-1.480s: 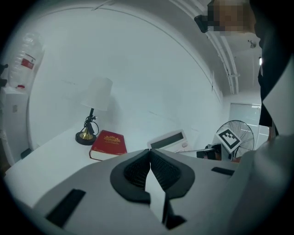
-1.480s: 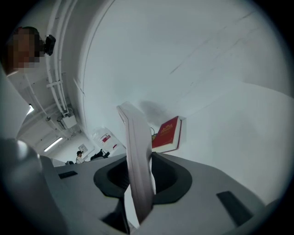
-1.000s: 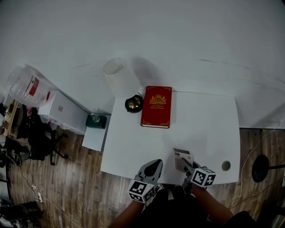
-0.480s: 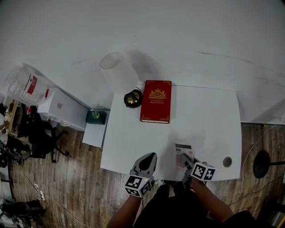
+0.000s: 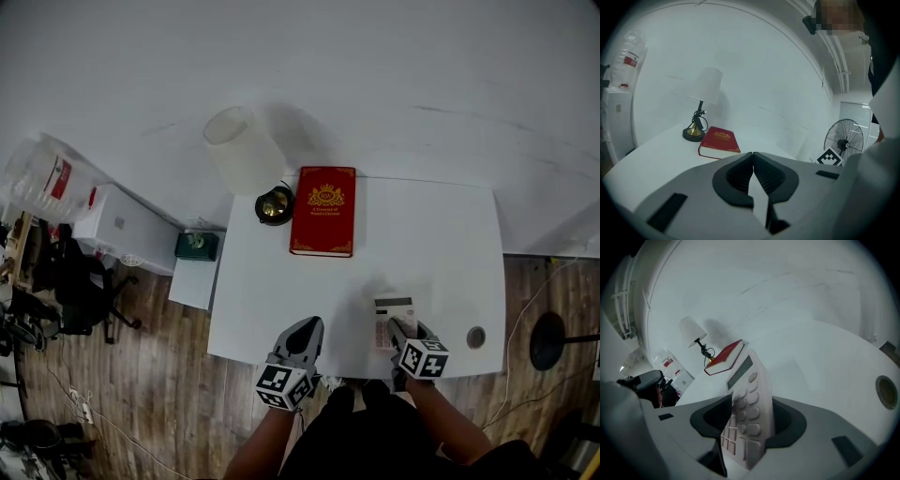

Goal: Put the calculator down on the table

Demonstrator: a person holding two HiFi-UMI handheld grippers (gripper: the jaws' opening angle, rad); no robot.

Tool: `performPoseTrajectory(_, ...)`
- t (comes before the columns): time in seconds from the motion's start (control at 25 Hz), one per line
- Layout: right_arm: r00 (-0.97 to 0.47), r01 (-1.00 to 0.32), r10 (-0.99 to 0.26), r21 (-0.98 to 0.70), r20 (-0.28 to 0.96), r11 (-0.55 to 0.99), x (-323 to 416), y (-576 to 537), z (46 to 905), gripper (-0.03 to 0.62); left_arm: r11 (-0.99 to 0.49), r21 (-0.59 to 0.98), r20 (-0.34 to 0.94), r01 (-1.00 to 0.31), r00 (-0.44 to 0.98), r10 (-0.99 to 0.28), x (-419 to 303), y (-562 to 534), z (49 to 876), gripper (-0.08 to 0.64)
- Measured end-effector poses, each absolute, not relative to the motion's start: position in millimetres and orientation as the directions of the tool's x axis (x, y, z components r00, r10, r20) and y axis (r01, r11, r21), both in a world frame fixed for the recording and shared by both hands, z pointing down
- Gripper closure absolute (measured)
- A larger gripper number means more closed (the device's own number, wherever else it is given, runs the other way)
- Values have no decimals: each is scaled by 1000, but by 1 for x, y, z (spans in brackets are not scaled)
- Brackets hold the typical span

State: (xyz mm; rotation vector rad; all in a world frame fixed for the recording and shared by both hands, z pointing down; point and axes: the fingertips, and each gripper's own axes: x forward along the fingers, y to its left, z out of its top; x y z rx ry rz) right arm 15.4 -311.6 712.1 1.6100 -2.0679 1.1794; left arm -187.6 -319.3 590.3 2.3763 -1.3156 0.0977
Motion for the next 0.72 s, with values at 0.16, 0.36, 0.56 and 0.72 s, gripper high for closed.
performPoseTrajectory(0.16, -303, -926, -675, -375, 672, 43, 27, -309, 719, 311, -478, 329, 256, -815, 564, -785, -182, -318, 591, 540)
performPoseTrajectory(0.36, -241, -963, -655, -259, 716, 71, 33, -308, 722, 282, -499, 326, 257, -803, 583, -771, -174, -316, 591, 540)
performPoseTrajectory(0.56, -222, -973, -641, -213, 735, 93, 42, -307, 726, 270, -509, 335, 255, -793, 597, -761, -166, -316, 594, 540)
performPoseTrajectory(0.72, -240, -969, -660, -218, 712, 116, 43, -311, 714, 272, -517, 339, 255, -786, 606, -754, -158, -316, 593, 540)
